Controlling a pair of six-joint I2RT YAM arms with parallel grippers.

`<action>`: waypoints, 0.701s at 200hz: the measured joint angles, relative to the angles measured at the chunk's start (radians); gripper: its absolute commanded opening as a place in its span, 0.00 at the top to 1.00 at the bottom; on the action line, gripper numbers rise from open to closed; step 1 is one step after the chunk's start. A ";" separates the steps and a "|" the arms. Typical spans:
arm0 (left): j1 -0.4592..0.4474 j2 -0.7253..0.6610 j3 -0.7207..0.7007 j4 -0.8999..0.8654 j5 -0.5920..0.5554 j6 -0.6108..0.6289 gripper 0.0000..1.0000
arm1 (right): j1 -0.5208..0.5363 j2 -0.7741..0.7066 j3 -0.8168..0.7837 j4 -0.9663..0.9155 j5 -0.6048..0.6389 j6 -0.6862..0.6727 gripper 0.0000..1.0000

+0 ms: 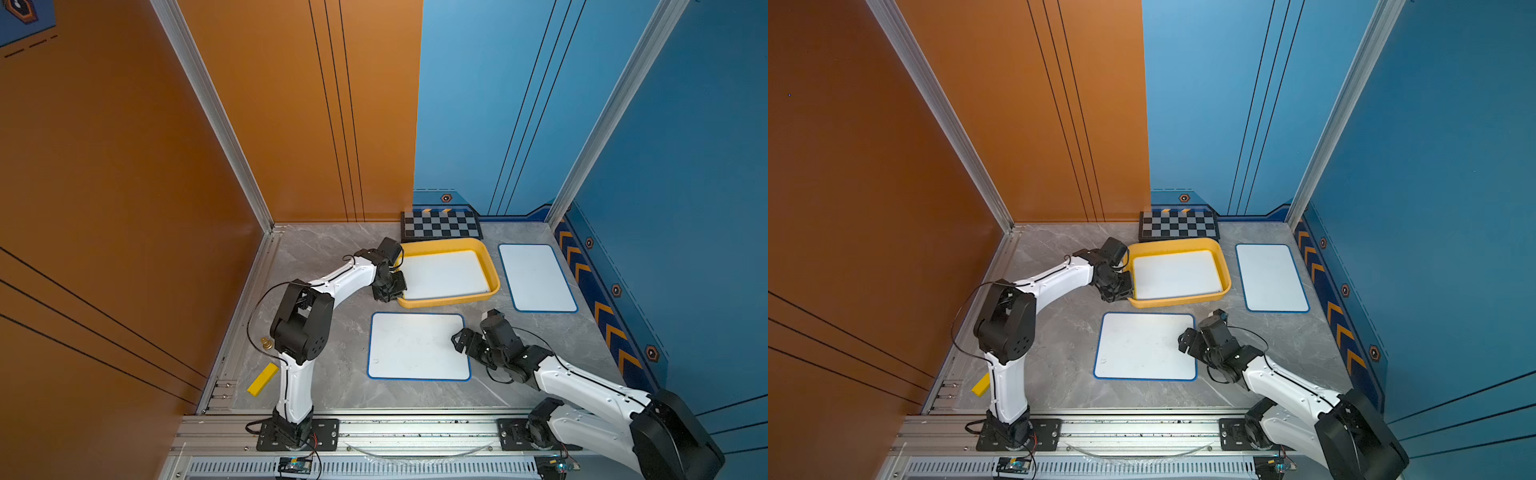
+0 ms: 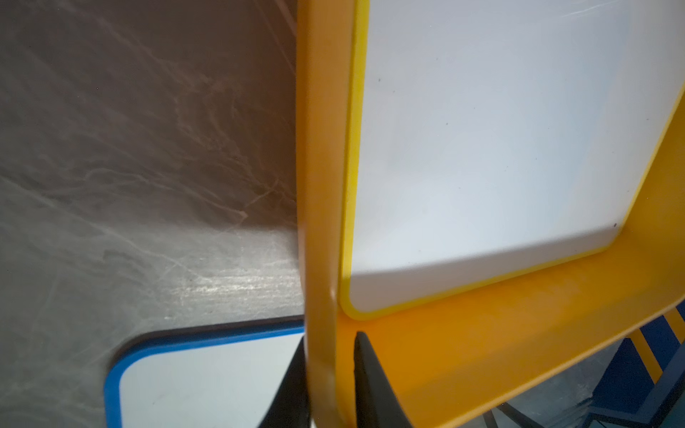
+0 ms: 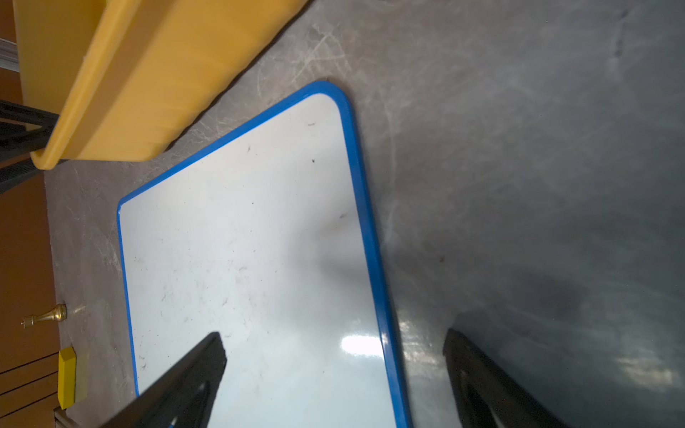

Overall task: Put the whiteboard into the storage box
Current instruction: Adjust the storage box at the center of the board.

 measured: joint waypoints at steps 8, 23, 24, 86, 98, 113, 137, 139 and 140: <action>0.008 -0.004 -0.008 0.003 0.008 0.002 0.82 | 0.000 -0.003 -0.002 0.000 0.000 0.000 0.05; 0.026 -0.023 -0.034 0.008 0.017 0.009 0.82 | -0.002 -0.007 -0.005 0.000 0.000 0.000 0.05; 0.027 -0.025 -0.037 0.008 0.017 0.010 0.82 | -0.002 -0.008 -0.005 -0.001 0.000 0.000 0.05; 0.096 -0.090 -0.117 -0.032 0.016 0.036 0.62 | -0.003 -0.006 -0.006 -0.001 0.000 0.000 0.05; 0.099 -0.111 -0.131 -0.033 0.016 0.036 0.62 | -0.003 -0.006 -0.006 -0.001 0.000 0.000 0.05; 0.100 -0.156 -0.159 -0.033 0.012 0.040 0.61 | -0.003 -0.005 -0.006 -0.001 0.000 0.000 0.05; 0.101 -0.281 -0.233 -0.040 -0.002 0.054 0.60 | -0.003 -0.005 -0.006 -0.002 0.000 -0.001 0.05; 0.101 -0.294 -0.242 -0.039 -0.003 0.055 0.60 | -0.003 -0.005 -0.006 -0.002 0.000 -0.002 0.05; 0.101 -0.298 -0.245 -0.040 -0.005 0.055 0.60 | -0.003 -0.005 -0.006 -0.002 0.000 -0.003 0.05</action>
